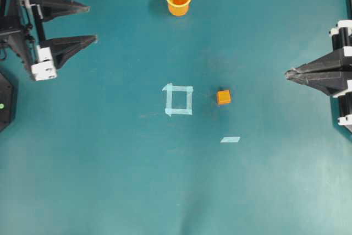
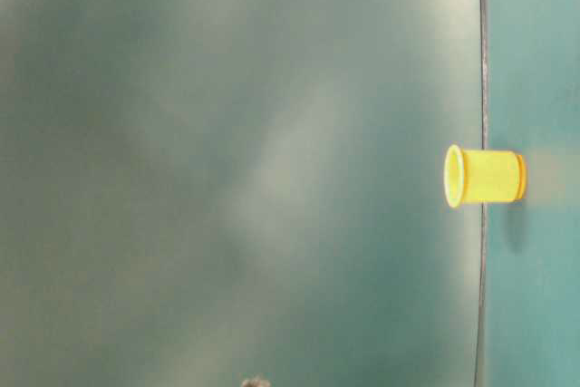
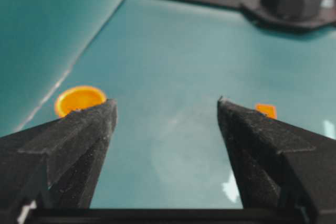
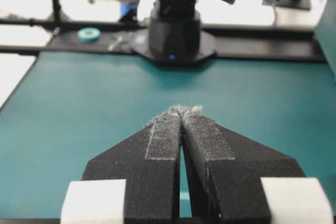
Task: Lift the orange cup with left arm.
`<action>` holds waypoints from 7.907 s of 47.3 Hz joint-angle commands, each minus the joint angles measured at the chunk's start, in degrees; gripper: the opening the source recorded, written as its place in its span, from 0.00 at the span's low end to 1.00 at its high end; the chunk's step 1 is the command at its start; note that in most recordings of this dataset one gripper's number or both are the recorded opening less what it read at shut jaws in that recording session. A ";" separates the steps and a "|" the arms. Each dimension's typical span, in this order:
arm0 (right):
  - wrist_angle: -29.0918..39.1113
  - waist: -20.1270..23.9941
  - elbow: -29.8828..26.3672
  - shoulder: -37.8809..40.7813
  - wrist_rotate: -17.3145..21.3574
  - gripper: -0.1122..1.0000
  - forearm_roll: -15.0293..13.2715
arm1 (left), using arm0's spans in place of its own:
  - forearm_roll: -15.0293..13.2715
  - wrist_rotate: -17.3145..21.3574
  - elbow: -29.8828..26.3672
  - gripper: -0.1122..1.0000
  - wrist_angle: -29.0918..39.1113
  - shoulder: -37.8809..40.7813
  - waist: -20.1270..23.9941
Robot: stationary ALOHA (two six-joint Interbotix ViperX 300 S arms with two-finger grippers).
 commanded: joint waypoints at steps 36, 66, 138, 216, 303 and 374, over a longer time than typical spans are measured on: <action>0.44 0.09 -1.76 0.79 -0.09 0.10 0.09 | 0.09 0.00 -16.70 0.83 0.53 35.16 7.73; 0.44 0.09 -1.85 0.97 -0.18 0.10 -0.09 | -0.09 -1.05 -26.98 0.83 0.79 50.10 9.67; 0.44 0.18 -1.58 2.99 -0.26 0.10 -0.18 | 0.00 -9.67 -43.51 0.83 18.81 58.62 10.46; 1.05 0.97 -1.58 3.43 -0.09 0.10 -0.62 | 0.18 -9.14 -47.46 0.67 19.95 58.62 10.11; 1.93 1.14 -1.93 3.34 -0.09 0.10 -0.62 | 1.67 -3.25 -55.90 0.67 38.76 47.29 10.11; 1.85 1.14 -1.93 3.43 -0.09 0.10 -0.62 | 1.76 -0.35 -56.51 0.67 41.57 42.98 10.11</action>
